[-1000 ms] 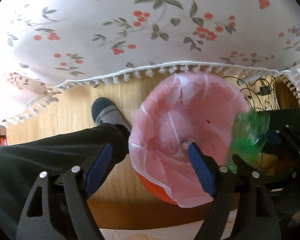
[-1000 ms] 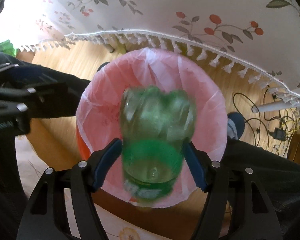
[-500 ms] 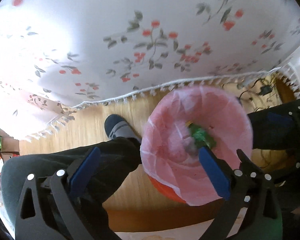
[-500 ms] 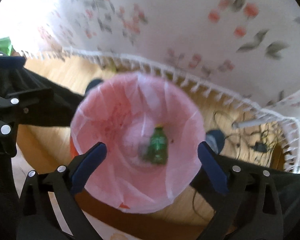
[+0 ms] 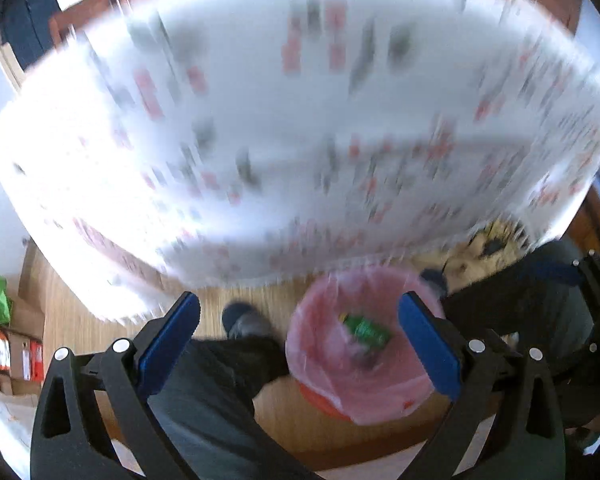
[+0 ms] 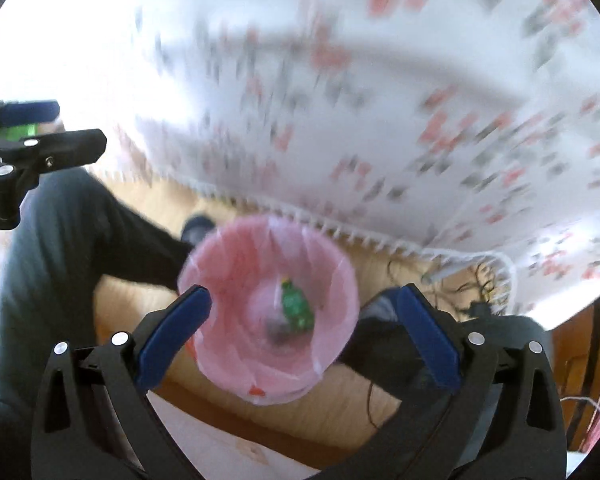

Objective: Collect trash
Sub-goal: 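Raise both tools back up to the table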

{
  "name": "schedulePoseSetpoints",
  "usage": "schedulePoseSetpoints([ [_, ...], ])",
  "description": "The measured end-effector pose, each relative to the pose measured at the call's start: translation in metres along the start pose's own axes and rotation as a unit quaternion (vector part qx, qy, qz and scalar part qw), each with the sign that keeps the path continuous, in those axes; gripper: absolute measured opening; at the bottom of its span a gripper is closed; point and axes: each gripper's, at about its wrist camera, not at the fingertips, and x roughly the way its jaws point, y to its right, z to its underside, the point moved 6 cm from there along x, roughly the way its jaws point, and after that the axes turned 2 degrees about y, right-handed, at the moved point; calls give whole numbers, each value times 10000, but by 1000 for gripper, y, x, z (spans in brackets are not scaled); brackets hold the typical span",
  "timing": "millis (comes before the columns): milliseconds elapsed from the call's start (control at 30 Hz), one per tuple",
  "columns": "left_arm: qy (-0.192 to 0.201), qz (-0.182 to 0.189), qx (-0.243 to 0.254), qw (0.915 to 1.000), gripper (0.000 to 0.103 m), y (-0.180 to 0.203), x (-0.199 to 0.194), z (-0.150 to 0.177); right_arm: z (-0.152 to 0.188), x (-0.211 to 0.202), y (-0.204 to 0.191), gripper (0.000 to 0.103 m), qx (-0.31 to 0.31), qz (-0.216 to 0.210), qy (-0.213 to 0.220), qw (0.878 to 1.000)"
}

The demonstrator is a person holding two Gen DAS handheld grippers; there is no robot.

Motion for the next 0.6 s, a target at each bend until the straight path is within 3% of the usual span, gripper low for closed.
schedulePoseSetpoints([
  [300,1256,19,-106,9920,98,-12,-99,-90,-81,-110,24,97,53,298,1300,9910],
  [400,1510,-68,-25,9885,98,-14,-110,-114,-109,-131,28,97,-20,426,1628,9857],
  [600,1614,-65,-64,9868,98,-18,-102,-159,-166,-144,44,97,54,607,1931,9793],
])
